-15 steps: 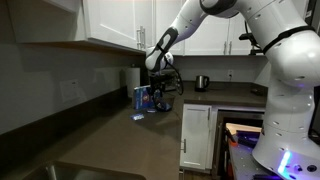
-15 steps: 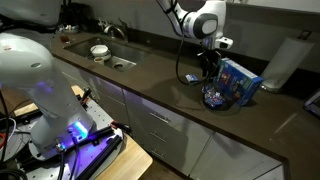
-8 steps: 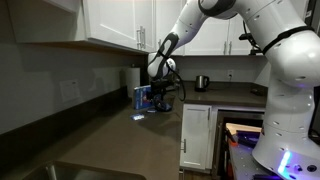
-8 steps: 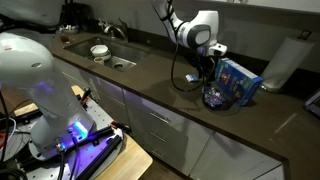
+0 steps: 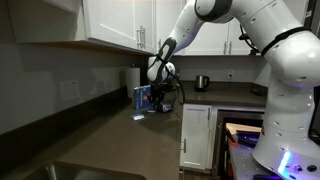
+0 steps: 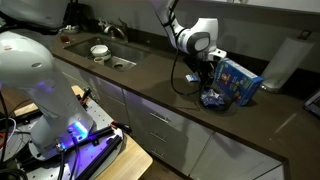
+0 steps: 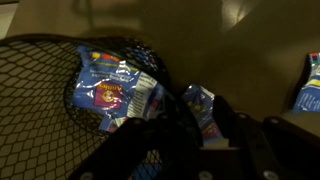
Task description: Move the waste basket to the left side of the countertop
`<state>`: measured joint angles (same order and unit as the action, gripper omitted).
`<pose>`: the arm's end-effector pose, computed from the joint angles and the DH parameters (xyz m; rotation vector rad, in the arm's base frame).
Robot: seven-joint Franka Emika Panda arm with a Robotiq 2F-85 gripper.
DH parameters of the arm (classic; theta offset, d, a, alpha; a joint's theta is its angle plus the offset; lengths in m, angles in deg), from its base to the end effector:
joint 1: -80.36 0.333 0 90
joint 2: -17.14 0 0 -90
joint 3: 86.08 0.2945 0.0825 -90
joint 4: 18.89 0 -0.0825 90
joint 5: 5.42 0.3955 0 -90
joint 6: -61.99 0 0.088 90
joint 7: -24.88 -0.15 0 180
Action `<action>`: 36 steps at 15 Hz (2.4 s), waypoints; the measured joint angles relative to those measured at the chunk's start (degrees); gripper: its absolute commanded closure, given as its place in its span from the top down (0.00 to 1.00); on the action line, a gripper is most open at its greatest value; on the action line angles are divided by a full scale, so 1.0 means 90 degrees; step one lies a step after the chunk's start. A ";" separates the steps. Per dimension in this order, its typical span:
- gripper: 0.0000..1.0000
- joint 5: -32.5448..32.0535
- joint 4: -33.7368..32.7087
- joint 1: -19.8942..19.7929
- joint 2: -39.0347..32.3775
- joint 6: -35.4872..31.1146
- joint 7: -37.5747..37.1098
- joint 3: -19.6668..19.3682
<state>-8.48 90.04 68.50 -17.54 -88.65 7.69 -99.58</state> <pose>0.5830 -0.2770 0.1309 2.8127 -0.9447 0.1848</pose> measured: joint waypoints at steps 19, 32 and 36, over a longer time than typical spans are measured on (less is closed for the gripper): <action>0.01 -0.0481 0.2096 0.0555 0.2112 -0.0049 -0.0061 -0.0639; 0.01 -0.0185 0.3941 0.1291 0.3311 -0.1070 0.1453 0.1393; 0.01 -0.0227 0.4215 0.1739 0.3317 -0.1316 0.1811 0.1896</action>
<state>-10.53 127.98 84.16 12.32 -100.49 23.99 -82.51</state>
